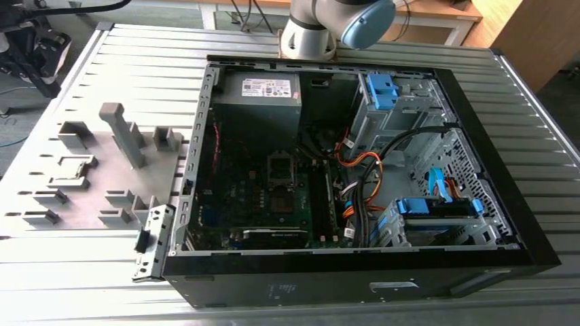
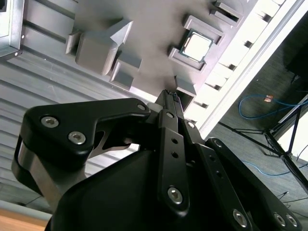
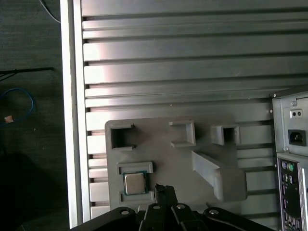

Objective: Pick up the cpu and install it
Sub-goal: 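Reach for the cpu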

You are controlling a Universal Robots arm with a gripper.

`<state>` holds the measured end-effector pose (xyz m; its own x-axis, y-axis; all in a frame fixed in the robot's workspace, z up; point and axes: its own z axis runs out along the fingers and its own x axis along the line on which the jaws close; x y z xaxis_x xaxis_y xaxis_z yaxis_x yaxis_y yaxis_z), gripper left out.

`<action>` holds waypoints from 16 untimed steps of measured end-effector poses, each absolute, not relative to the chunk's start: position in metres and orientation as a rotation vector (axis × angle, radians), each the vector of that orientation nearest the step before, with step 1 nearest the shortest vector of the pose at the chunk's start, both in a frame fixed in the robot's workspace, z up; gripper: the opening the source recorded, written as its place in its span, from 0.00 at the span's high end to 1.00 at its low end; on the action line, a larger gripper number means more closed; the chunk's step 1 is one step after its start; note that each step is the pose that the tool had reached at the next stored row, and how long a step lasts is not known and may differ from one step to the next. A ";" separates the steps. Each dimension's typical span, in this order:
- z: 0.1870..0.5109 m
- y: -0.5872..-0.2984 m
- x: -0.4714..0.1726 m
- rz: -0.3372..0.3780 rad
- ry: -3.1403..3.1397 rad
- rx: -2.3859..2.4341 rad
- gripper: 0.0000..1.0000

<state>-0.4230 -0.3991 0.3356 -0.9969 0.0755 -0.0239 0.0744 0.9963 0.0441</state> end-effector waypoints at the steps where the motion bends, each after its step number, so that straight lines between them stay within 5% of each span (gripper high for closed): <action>1: 0.334 -0.399 -0.423 0.067 3.113 0.117 0.89; 16: 0.325 -0.411 -0.427 0.063 3.113 0.117 0.89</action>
<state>-0.4267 -0.4113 0.3248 -0.9969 0.0754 -0.0241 0.0743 0.9964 0.0417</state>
